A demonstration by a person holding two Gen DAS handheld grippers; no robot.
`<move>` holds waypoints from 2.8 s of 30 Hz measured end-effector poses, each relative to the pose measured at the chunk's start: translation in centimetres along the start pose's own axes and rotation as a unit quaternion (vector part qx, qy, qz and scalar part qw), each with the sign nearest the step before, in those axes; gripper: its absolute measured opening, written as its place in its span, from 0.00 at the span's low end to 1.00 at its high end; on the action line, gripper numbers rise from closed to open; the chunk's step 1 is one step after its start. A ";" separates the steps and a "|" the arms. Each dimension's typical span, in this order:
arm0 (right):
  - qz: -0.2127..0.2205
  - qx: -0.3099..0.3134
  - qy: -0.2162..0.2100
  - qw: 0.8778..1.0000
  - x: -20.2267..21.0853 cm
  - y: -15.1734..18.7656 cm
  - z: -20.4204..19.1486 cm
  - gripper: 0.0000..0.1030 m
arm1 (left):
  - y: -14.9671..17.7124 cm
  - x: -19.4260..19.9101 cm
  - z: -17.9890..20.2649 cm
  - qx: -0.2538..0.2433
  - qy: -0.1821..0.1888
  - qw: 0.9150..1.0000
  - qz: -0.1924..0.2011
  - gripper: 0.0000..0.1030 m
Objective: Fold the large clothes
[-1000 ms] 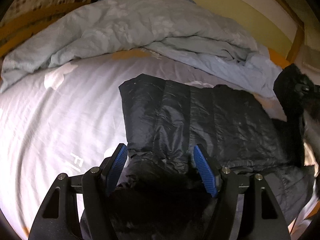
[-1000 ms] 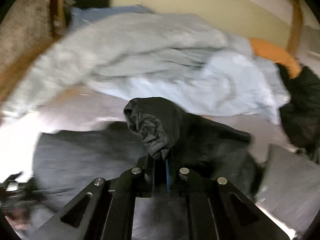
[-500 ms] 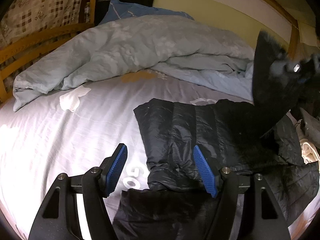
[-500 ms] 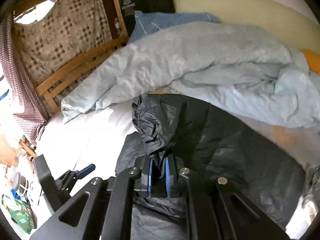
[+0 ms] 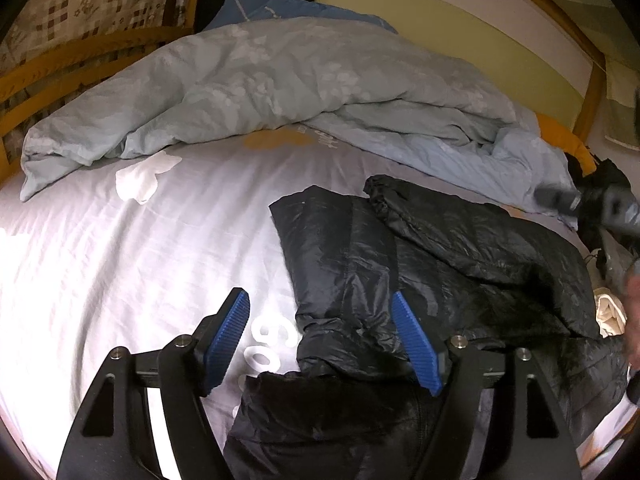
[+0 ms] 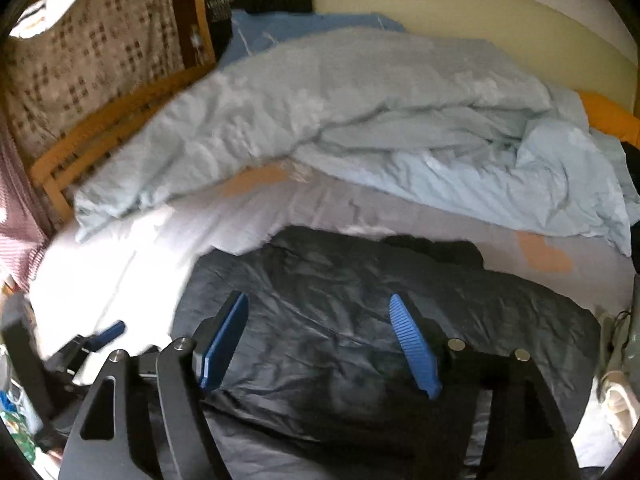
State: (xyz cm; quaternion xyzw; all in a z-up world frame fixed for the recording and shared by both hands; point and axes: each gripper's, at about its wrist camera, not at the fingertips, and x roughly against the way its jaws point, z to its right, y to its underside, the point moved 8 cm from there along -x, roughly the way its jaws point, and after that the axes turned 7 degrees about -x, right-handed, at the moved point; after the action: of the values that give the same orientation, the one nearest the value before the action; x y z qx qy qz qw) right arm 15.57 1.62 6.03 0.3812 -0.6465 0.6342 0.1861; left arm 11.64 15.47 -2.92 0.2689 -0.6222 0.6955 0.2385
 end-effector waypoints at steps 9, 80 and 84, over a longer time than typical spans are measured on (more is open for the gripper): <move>-0.089 0.073 0.064 0.991 -9.7 5.9 0.9 0.54 | 0.8 -1.3 -0.5 0.003 -0.007 1.000 -0.028 0.70; -0.055 -0.133 0.233 0.962 3.3 10.8 26.8 0.67 | 1.9 -3.2 2.8 -0.082 -0.029 0.995 -0.046 0.70; -0.033 -0.126 0.150 0.980 4.2 9.0 22.2 0.68 | 1.7 -2.9 2.7 -0.075 -0.022 0.996 -0.042 0.70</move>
State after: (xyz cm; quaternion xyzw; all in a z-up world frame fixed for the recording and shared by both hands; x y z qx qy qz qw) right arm 11.70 -21.72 0.20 0.2761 -0.6729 0.5913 0.3484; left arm 12.81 12.60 -5.91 0.2913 -0.6658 0.6301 0.2734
